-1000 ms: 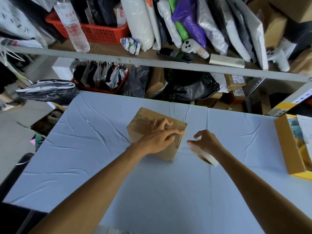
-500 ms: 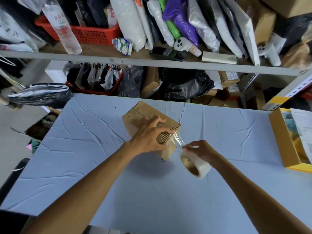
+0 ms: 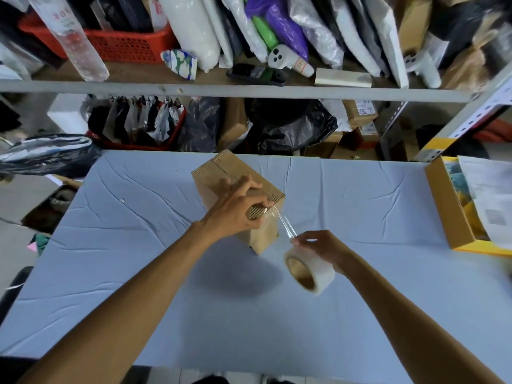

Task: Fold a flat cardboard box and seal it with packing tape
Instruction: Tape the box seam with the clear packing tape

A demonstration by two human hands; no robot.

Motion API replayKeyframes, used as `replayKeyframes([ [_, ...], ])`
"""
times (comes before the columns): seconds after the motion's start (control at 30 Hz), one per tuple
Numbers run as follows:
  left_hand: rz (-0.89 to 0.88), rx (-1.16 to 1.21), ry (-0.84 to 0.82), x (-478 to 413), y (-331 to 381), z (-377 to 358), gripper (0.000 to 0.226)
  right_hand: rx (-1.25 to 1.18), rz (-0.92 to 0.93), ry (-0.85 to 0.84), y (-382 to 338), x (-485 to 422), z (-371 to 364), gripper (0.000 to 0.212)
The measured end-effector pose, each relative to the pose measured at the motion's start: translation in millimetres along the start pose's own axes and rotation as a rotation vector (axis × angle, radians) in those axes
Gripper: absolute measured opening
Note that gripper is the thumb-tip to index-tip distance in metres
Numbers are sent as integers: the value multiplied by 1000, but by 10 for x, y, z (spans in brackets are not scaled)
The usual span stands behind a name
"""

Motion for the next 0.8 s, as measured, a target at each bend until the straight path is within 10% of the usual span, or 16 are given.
replayKeyframes([
  [0.8, 16, 135, -65, 1, -170, 100, 33, -160, 99, 0, -86, 307, -222, 14],
])
Point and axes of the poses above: each hand's wrist, its own x-axis away from the middle knuckle, its own z-axis out of the back of the hand, y = z × x, the point moved 4 cm from there along -x, towards the middle knuckle, and after that the axes turned 1 degree about y, right-handed, at the moved point
